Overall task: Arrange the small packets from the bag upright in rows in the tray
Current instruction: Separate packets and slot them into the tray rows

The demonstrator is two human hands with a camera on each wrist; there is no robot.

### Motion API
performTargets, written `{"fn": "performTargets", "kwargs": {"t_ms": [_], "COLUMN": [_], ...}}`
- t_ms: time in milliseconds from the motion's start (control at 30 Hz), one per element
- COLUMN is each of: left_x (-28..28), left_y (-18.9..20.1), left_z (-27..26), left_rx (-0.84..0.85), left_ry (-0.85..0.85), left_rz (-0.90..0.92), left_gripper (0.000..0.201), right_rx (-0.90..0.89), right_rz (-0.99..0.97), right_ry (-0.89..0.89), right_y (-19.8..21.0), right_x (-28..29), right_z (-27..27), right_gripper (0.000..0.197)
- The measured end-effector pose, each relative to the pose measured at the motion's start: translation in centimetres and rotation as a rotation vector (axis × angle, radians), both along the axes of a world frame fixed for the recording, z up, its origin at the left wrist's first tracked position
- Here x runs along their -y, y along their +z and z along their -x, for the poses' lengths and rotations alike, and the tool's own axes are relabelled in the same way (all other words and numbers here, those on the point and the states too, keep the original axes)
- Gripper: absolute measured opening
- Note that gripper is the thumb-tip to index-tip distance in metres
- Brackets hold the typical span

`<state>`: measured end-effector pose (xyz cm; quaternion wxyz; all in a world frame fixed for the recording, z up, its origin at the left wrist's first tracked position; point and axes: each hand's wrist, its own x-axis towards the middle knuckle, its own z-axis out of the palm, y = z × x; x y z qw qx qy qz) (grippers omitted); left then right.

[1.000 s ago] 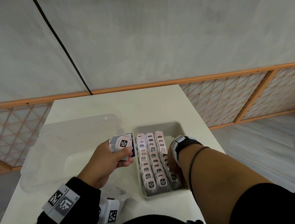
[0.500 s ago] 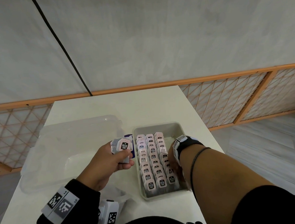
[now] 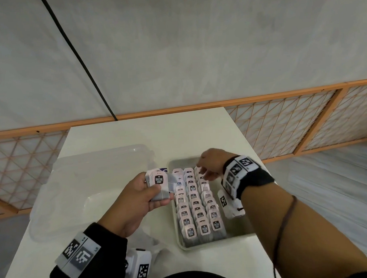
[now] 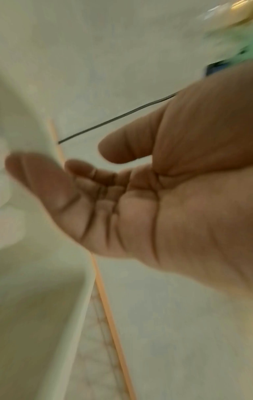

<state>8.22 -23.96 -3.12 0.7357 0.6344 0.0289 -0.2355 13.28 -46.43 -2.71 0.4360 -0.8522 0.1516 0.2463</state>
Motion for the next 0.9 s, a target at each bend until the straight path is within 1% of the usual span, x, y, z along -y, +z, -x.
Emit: {"fn": "performTargets", "kwargs": {"t_ms": [33, 67, 133, 167, 200, 267, 300, 400, 500, 667, 767, 833, 900], "left_x": [0.0, 0.1, 0.4, 0.6, 0.8, 1.2, 1.3, 1.5, 1.5, 0.9, 0.8, 0.9, 0.9], "left_y": [0.0, 0.1, 0.1, 0.1, 0.2, 0.2, 0.2, 0.4, 0.5, 0.5, 0.6, 0.6, 0.7], "left_z": [-0.1, -0.1, -0.2, -0.2, -0.2, -0.3, -0.2, -0.1, 0.1, 0.0, -0.2, -0.3, -0.4], "left_rx": [0.010, 0.018, 0.033, 0.039, 0.046, 0.066, 0.074, 0.093, 0.101, 0.095, 0.111, 0.132, 0.142], "left_ry": [0.012, 0.024, 0.043, 0.048, 0.052, 0.050, 0.041, -0.007, -0.003, 0.101, 0.188, 0.260, 0.317], "left_rz": [0.010, 0.021, 0.043, 0.048, 0.048, 0.042, 0.041, 0.042, 0.049, 0.077, 0.090, 0.063, 0.032], "left_gripper": [0.026, 0.026, 0.025, 0.025, 0.025, 0.025, 0.025, 0.026, 0.027, 0.023, 0.022, 0.025, 0.035], "right_rx": [-0.005, 0.044, 0.152, 0.204, 0.263, 0.340, 0.360, 0.374, 0.364, 0.316, 0.286, 0.299, 0.377], "right_rz": [-0.167, -0.281, -0.415, -0.430, -0.401, -0.314, -0.303, -0.323, -0.363, -0.535, -0.613, -0.632, -0.572], "right_ry": [-0.008, 0.014, 0.085, 0.120, 0.160, 0.203, 0.206, 0.190, 0.149, 0.005, -0.041, -0.066, -0.101], "right_y": [0.8, 1.4, 2.6, 3.1, 3.3, 3.2, 3.1, 2.4, 2.1, 2.3, 2.4, 2.3, 2.1], "right_x": [-0.2, -0.5, -1.0, -1.4, -1.7, -2.1, -2.2, -2.6, -2.6, -2.3, -2.4, -2.6, -2.9], "right_z": [0.2, 0.3, 1.4, 2.0, 2.5, 3.1, 3.3, 3.7, 4.1, 4.4, 4.6, 4.7, 4.7], "right_gripper": [0.024, 0.022, 0.013, 0.010, 0.008, 0.009, 0.011, 0.016, 0.012, 0.010, 0.010, 0.010, 0.009]}}
